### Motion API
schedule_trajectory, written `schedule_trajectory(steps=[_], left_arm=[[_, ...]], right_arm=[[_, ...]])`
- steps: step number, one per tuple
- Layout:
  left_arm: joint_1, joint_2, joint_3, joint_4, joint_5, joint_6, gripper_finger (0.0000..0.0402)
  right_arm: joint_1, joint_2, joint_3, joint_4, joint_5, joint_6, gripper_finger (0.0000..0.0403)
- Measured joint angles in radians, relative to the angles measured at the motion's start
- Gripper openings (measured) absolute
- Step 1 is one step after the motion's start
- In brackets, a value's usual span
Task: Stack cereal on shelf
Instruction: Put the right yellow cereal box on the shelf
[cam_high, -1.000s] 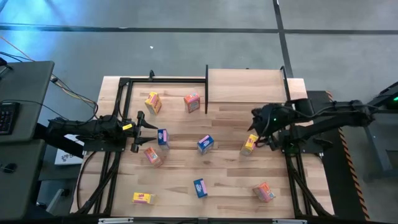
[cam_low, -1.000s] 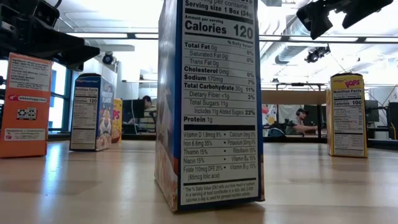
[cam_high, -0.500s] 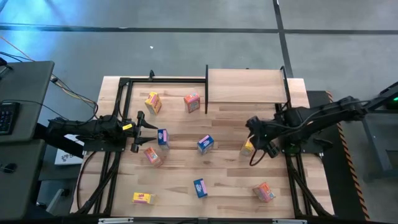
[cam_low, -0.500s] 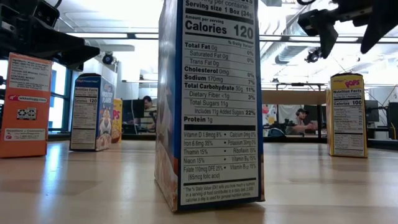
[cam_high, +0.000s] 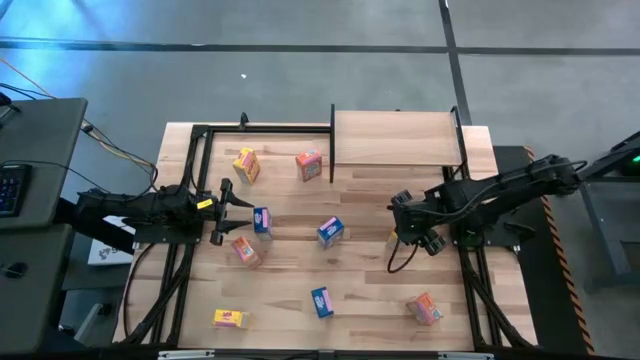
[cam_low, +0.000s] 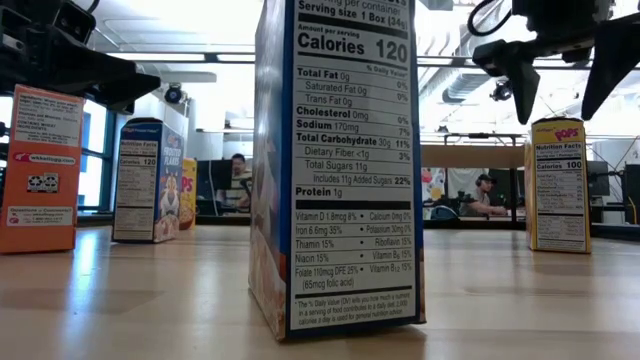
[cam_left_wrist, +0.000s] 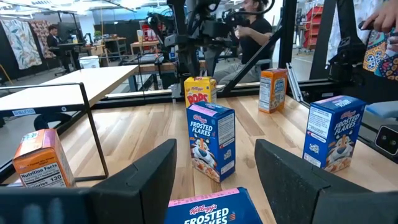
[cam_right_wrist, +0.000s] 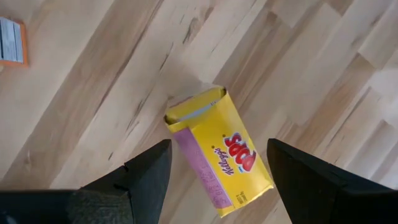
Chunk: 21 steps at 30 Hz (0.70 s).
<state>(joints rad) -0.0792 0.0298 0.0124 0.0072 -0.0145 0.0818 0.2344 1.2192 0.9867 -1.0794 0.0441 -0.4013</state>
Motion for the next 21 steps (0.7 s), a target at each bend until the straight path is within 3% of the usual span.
schedule_trajectory(steps=[10, 21], left_arm=[[0.0, 0.0, 0.0, 0.0, 0.0, 0.0, 0.021], [0.0, 0.0, 0.0, 0.0, 0.0, 0.0, 0.021]], right_arm=[[0.0, 0.065, 0.0, -0.01, 0.019, -0.026, 0.025], [0.0, 0.135, 0.0, -0.011, 0.032, -0.025, 0.021]])
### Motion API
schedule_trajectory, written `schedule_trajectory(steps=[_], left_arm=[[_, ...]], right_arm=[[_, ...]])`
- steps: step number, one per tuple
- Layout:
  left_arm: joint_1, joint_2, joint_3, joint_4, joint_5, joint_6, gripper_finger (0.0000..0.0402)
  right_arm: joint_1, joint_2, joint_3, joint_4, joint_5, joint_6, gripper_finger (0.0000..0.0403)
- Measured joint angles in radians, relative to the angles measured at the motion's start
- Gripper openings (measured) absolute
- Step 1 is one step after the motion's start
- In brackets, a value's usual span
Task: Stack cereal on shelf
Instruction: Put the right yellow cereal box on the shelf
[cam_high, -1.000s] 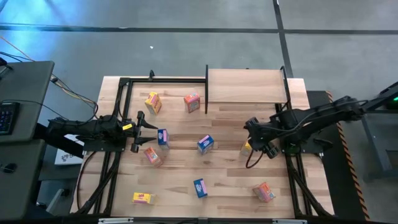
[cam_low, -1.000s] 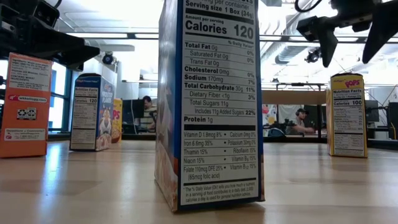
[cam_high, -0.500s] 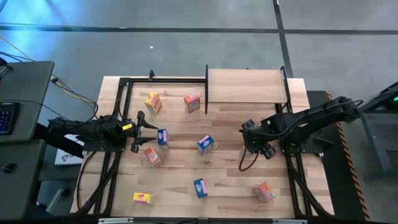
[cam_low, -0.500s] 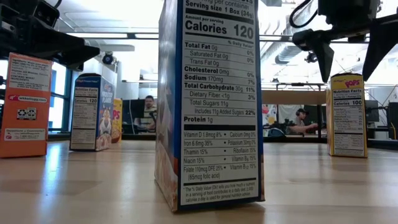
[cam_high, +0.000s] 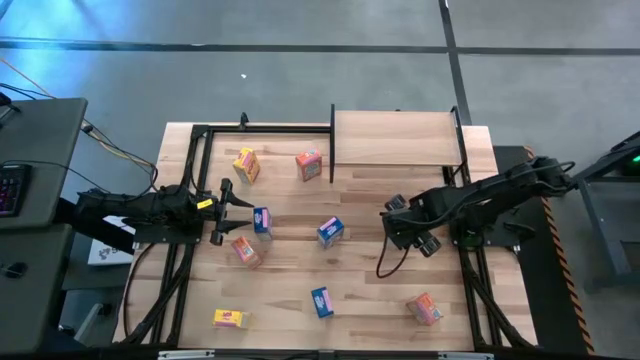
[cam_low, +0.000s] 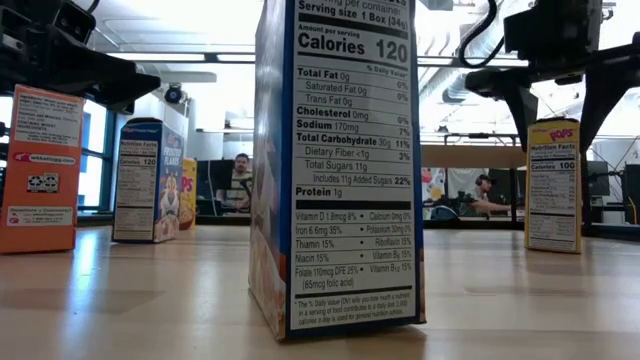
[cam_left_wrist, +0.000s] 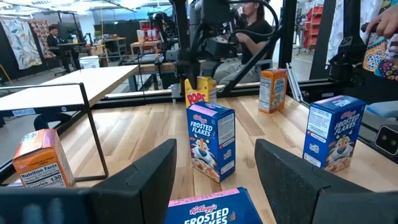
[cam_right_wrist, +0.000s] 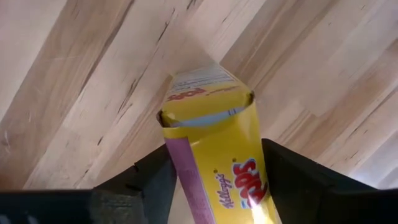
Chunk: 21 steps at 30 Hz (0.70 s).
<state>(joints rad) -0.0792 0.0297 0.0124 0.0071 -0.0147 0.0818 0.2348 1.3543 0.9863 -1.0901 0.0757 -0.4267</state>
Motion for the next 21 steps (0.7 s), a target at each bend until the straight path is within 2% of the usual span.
schedule_trajectory(steps=[11, 16, 21], left_arm=[[0.0, 0.0, 0.0, 0.0, 0.0, 0.0, 0.021], [0.0, 0.0, 0.0, 0.0, 0.0, 0.0, 0.021], [0.0, 0.0, 0.0, 0.0, 0.0, 0.0, 0.021]], right_arm=[[0.0, -0.001, 0.0, 0.007, 0.0, 0.047, 0.0138], [0.0, -0.001, 0.013, -0.002, 0.0, 0.112, 0.0129], [-0.011, -0.001, 0.097, -0.038, 0.037, 0.194, 0.0129]])
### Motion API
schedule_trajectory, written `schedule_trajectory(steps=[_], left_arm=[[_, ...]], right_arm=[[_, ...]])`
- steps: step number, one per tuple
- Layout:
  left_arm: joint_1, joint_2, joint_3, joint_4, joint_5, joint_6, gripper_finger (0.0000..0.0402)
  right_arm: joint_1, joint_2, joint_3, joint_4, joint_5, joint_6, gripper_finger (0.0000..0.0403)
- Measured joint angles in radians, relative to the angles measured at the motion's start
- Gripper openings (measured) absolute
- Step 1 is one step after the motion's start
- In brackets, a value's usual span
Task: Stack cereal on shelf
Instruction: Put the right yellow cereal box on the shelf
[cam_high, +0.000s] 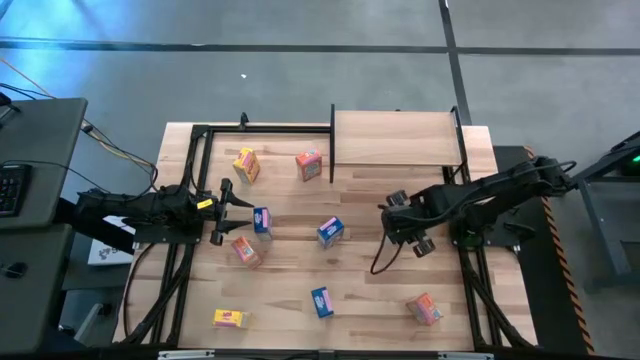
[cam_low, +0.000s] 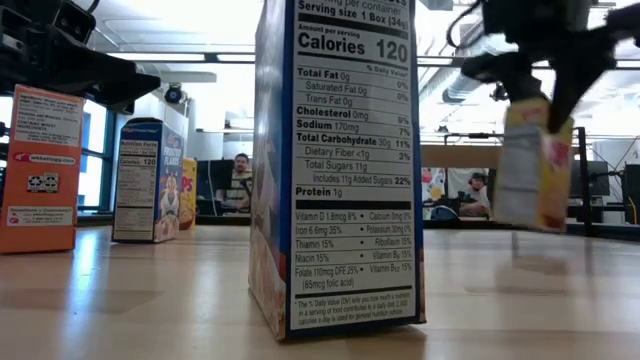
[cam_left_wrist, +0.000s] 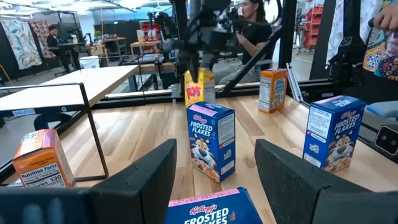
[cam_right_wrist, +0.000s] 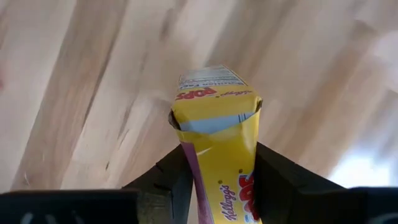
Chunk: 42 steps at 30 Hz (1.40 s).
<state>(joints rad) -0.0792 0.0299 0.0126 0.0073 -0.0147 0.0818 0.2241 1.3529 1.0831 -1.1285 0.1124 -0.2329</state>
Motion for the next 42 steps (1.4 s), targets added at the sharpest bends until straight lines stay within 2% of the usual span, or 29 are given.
schedule_trajectory(steps=[7, 15, 26, 36, 42], left_arm=[[0.0, 0.0, 0.0, 0.0, 0.0, 0.0, 0.021], [0.0, 0.0, 0.0, 0.0, 0.0, 0.0, 0.021], [0.0, 0.0, 0.0, 0.0, 0.0, 0.0, 0.021], [0.0, 0.0, 0.0, 0.0, 0.0, 0.0, 0.021], [0.0, 0.0, 0.0, 0.0, 0.0, 0.0, 0.021]], right_arm=[[-0.05, 0.0, 0.154, -0.092, 0.103, 0.019, 0.0129], [-0.163, 0.0, 0.358, -0.178, 0.207, 0.015, 0.0129], [-0.428, 0.0, 0.593, -0.176, 0.359, -0.145, 0.0129], [-0.704, 0.012, 0.715, -0.029, 0.346, -0.303, 0.0129], [-0.828, 0.089, 0.802, -0.023, 0.3, -0.382, 0.0129]])
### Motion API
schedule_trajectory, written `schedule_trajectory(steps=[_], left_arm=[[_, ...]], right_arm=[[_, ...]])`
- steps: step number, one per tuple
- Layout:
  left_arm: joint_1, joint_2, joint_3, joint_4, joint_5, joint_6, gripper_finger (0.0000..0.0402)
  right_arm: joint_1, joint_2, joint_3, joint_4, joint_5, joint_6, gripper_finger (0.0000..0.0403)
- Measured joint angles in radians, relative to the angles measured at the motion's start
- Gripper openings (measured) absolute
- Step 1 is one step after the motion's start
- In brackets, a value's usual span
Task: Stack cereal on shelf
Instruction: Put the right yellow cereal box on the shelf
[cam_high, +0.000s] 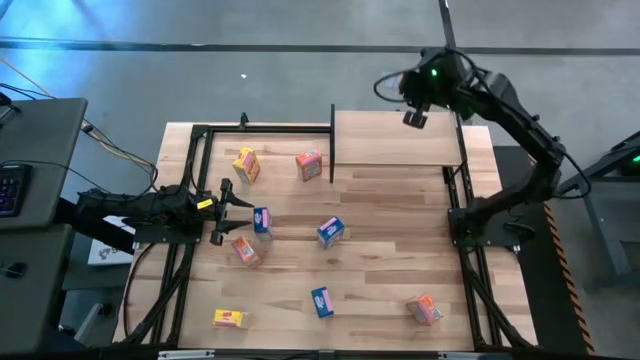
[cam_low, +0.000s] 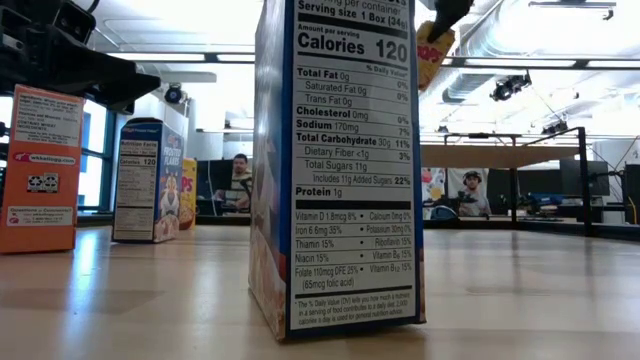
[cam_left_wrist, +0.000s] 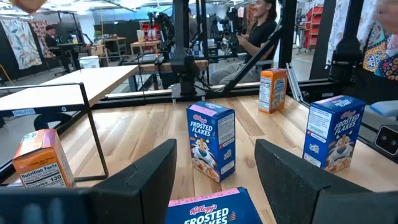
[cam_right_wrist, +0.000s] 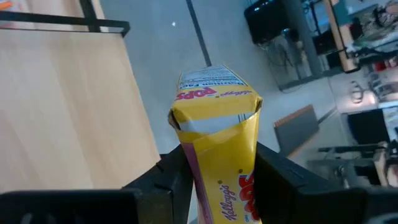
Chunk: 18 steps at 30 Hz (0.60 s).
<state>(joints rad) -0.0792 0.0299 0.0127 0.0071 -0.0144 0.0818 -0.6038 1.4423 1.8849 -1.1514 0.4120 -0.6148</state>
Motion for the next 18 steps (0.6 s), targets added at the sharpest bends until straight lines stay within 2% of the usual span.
schedule_trajectory(steps=[4, 9, 18], left_arm=[[0.0, 0.0, 0.0, 0.0, 0.0, 0.0, 0.021], [0.0, 0.0, 0.0, 0.0, 0.0, 0.0, 0.021], [0.0, 0.0, 0.0, 0.0, 0.0, 0.0, 0.021]], right_arm=[[-0.056, 0.077, 0.073, -0.042, -0.03, -0.014, 0.0129], [-0.103, 0.18, 0.176, -0.188, -0.047, -0.014, 0.0129], [-0.124, 0.321, 0.313, -0.389, -0.136, 0.004, 0.0129]])
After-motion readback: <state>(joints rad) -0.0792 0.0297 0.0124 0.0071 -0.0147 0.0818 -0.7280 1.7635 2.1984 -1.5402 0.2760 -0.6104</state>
